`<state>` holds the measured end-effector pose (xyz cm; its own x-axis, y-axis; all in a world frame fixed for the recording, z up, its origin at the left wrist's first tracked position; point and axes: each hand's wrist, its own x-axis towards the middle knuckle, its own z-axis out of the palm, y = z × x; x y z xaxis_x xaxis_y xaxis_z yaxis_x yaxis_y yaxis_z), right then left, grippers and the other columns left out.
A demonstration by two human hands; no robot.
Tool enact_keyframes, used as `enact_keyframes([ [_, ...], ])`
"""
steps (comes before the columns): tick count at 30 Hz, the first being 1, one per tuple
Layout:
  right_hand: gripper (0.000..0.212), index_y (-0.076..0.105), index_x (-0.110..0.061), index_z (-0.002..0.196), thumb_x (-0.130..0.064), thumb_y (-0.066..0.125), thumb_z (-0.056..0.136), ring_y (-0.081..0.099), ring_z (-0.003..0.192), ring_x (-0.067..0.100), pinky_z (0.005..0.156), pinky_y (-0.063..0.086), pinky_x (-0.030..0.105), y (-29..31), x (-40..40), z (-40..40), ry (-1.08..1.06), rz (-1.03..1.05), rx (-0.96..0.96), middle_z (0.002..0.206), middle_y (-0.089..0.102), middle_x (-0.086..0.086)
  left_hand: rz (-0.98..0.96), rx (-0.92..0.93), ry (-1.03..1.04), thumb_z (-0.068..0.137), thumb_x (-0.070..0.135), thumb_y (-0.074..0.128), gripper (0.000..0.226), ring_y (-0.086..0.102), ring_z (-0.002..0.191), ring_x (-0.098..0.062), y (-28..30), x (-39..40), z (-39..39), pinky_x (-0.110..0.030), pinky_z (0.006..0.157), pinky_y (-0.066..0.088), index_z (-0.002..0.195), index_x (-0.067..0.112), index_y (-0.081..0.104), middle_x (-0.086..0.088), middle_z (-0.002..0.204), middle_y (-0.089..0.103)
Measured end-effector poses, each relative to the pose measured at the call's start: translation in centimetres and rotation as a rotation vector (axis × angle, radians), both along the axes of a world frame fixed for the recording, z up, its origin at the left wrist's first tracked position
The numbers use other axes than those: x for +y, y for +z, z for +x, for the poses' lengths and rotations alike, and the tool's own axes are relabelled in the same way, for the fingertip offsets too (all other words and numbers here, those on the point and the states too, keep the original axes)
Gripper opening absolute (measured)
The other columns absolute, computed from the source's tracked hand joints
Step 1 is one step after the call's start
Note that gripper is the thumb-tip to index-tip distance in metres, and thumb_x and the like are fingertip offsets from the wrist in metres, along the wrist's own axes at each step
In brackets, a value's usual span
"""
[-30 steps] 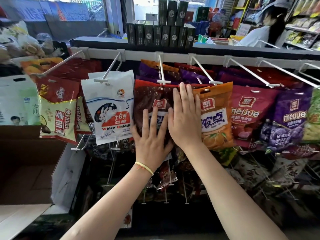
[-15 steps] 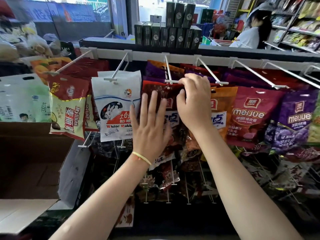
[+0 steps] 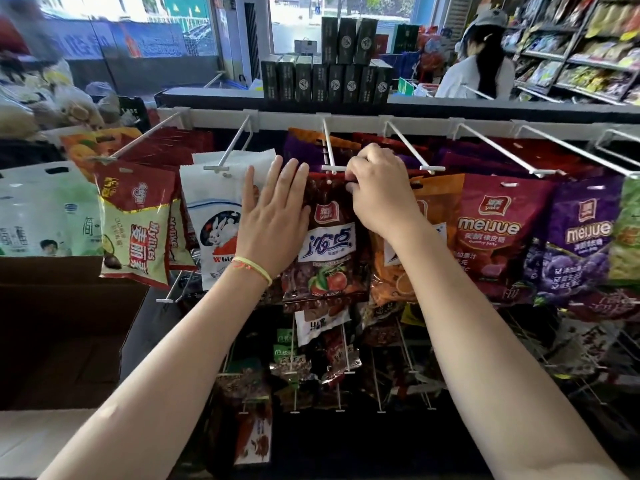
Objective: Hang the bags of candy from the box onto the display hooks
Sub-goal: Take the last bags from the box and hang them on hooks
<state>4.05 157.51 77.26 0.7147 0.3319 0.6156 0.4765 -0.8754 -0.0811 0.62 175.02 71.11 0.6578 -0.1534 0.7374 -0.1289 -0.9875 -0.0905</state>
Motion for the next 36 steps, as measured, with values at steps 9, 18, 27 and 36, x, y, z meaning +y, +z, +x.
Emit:
enact_keyframes([
  [9, 0.010, 0.067, -0.004, 0.101, -0.012, 0.065, 0.096, 0.048, 0.105, 0.017, 0.089, 0.029, 0.019, -0.1, -0.9, -0.9, 0.144, 0.278, 0.122, 0.105, 0.056, 0.006, 0.000, 0.026, 0.010, 0.102, 0.020, 0.041, 0.060, 0.010, 0.155, -0.029, -0.3, -0.3, 0.3, -0.057, 0.124, 0.003, 0.157, 0.006, 0.023, -0.012, 0.165, 0.023],
  [18, 0.013, 0.066, -0.005, 0.100, -0.002, 0.056, 0.093, 0.056, 0.107, 0.021, 0.097, 0.044, 0.027, -0.4, -1.5, -2.5, 0.174, 0.262, -0.055, 0.105, 0.063, 0.007, -0.284, -0.200, -0.142, 0.089, 0.009, 0.056, 0.049, 0.032, 0.144, -0.037, -1.1, -2.4, -1.4, -0.054, 0.120, 0.024, 0.137, 0.005, 0.049, -0.021, 0.150, 0.043],
  [27, 0.026, 0.071, 0.000, 0.102, 0.008, 0.053, 0.085, 0.060, 0.110, 0.028, 0.093, 0.052, 0.033, -3.9, -2.8, -5.3, 0.005, 0.288, -0.327, 0.110, 0.068, 0.013, -0.160, -0.159, -0.299, 0.088, 0.015, 0.059, 0.022, 0.065, 0.068, -0.028, -0.2, -5.8, -2.5, -0.036, 0.057, 0.039, 0.107, 0.011, 0.069, -0.005, 0.084, 0.069],
  [36, 0.037, 0.058, -0.007, 0.132, -0.005, 0.052, 0.096, 0.066, 0.102, 0.028, 0.065, 0.053, 0.036, -2.7, -2.5, -4.0, -0.048, 0.115, -0.121, 0.132, 0.056, 0.008, -0.115, 0.226, 0.035, 0.097, 0.010, 0.040, 0.063, 0.067, 0.064, -0.027, 3.3, -8.3, -0.6, -0.027, 0.044, 0.027, 0.156, 0.011, 0.019, -0.004, 0.080, 0.069],
])
